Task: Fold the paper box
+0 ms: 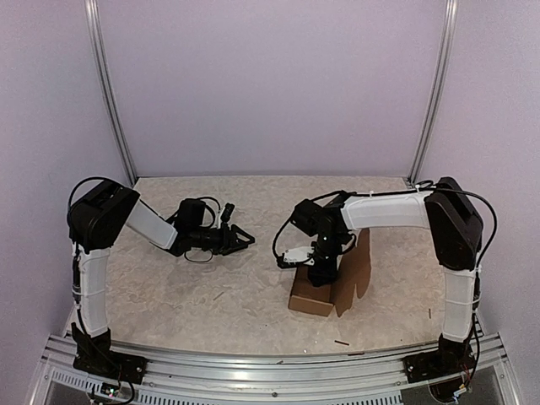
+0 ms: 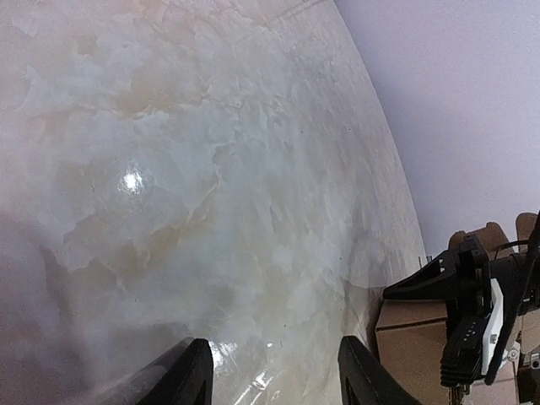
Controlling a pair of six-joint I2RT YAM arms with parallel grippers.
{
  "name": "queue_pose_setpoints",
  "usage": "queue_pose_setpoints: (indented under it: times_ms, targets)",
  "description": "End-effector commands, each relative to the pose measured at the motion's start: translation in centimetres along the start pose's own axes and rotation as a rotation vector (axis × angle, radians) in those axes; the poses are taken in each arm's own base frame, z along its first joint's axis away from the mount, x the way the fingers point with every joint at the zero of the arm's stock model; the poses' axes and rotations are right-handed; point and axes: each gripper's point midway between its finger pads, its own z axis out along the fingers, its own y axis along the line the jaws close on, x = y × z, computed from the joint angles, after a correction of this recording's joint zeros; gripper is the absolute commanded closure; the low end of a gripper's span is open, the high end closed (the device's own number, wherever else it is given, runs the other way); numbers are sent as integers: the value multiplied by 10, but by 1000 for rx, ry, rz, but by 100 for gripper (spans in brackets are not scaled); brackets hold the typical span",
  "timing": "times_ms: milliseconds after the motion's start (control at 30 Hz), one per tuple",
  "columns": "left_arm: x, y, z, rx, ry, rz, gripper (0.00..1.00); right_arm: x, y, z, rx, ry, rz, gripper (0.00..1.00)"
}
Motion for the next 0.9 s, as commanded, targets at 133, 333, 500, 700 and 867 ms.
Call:
queue_pose_setpoints:
  times_ms: [133,333,500,700,867]
  targets:
    - [17,18,0,-11,35,-56,50,-8,-4,4,20,1,11,72]
    - [20,19,1,1,39,-71,50,-13,-9,2,45,-29,29,86]
    - [38,14,13,17,73,-100,50,-16,-17,-1,96,-58,42,94]
    - [54,7,23,11,90,-99,50,-30,-35,-34,205,-144,33,97]
    - [64,0,43,17,133,-96,51,-45,-57,-61,333,-234,27,97]
